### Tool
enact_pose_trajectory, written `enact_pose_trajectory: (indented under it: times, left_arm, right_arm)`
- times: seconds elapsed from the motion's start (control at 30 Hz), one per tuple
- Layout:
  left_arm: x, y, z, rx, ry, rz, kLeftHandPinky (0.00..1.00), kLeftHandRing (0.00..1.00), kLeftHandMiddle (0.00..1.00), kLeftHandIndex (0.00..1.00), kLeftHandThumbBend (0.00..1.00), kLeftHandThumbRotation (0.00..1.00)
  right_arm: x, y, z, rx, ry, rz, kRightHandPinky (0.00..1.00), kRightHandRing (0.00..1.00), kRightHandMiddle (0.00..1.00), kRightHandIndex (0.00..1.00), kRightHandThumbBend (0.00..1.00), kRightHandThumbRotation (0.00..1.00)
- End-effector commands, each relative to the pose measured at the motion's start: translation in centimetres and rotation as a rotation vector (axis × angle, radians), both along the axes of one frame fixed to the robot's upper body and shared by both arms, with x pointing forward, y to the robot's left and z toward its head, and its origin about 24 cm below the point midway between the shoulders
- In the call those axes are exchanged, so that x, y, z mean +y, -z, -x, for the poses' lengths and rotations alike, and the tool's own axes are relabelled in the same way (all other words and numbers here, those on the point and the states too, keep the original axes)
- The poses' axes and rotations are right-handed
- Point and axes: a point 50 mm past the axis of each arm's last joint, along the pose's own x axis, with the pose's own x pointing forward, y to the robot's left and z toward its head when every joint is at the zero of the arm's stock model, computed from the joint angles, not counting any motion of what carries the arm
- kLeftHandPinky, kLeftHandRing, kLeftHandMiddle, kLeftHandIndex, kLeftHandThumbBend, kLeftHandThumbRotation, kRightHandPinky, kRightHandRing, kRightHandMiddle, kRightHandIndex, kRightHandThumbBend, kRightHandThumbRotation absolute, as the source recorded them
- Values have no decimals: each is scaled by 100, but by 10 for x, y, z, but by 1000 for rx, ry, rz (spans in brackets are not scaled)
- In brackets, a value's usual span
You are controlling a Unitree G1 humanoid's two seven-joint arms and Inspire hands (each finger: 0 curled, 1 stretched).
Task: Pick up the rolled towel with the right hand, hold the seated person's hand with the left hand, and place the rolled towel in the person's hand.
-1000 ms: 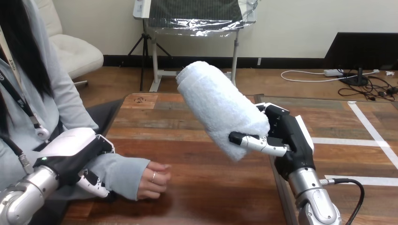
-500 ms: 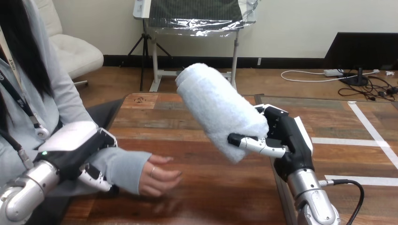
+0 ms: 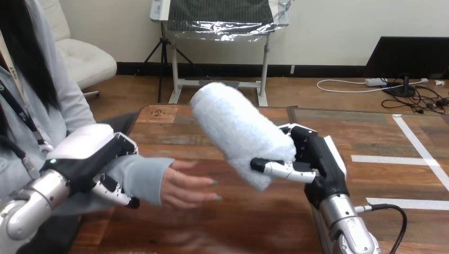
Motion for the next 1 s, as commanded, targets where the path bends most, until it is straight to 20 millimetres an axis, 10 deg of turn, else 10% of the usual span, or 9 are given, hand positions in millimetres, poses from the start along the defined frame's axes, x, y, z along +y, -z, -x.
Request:
enact_pose_trajectory:
  times: [0.0,0.97]
  left_arm:
    - [-17,-63,-26,-235,89,27,25,30,37,38,85,0]
    - [-39,-94,-41,-298,148,29,26,30,37,38,85,0]
  right_arm:
    - [10,-26,-18,-111,-21,-27,30,36,47,46,76,0]
    - [28,-16,-12,-75,-60,-34,29,35,46,44,76,0]
